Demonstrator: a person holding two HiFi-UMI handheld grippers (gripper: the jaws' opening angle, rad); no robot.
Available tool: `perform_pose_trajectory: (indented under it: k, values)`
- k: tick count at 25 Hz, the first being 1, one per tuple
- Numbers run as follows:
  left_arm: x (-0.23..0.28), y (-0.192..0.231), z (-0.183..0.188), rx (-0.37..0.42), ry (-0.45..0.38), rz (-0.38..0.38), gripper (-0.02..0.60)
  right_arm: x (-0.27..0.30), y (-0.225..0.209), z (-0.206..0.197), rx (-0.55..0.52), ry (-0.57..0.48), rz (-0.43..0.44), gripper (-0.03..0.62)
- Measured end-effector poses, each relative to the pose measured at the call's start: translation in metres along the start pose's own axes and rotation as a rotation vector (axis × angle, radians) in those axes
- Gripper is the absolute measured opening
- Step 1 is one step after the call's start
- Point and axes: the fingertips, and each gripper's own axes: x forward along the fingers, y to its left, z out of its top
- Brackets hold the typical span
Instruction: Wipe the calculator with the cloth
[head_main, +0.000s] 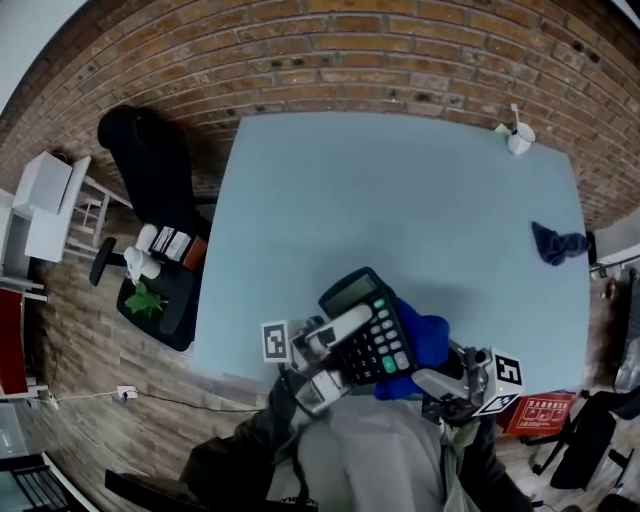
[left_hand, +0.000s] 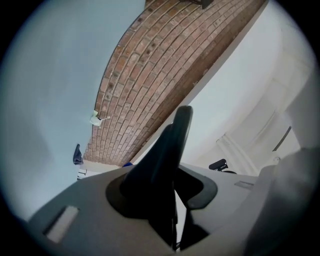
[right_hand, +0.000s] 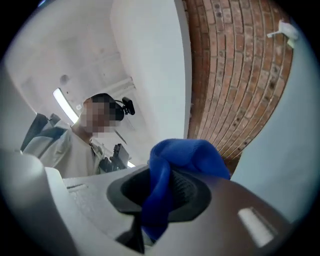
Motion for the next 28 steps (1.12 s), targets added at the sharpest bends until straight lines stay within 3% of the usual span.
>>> perform_pose_trajectory:
  k: [5,10,14,18,23,28]
  values:
    - [-0.006,-0.004,0.014,-0.044,-0.068,-0.026,0.144,0.015,-0.004,-0.029,0.006,0.098,-0.018,0.092]
    - [-0.018,0.008,0.010,-0.029,-0.052,0.046,0.143,-0.004,-0.027,0.019,-0.023,-0.067,-0.131,0.092]
    - [-0.016,0.007,0.007,-0.043,-0.038,0.016,0.143,0.006,-0.024,0.008,0.003,-0.024,-0.115,0.092]
    - [-0.017,0.002,0.007,0.018,0.003,0.018,0.144,0.003,-0.020,-0.014,0.056,0.012,-0.125,0.091]
    - [-0.026,0.007,0.031,0.032,-0.085,0.046,0.143,0.010,-0.016,-0.054,-0.073,0.288,-0.196,0.092]
    - [-0.049,0.032,0.052,0.120,-0.131,0.188,0.143,-0.001,-0.020,-0.016,-0.167,0.187,-0.299,0.092]
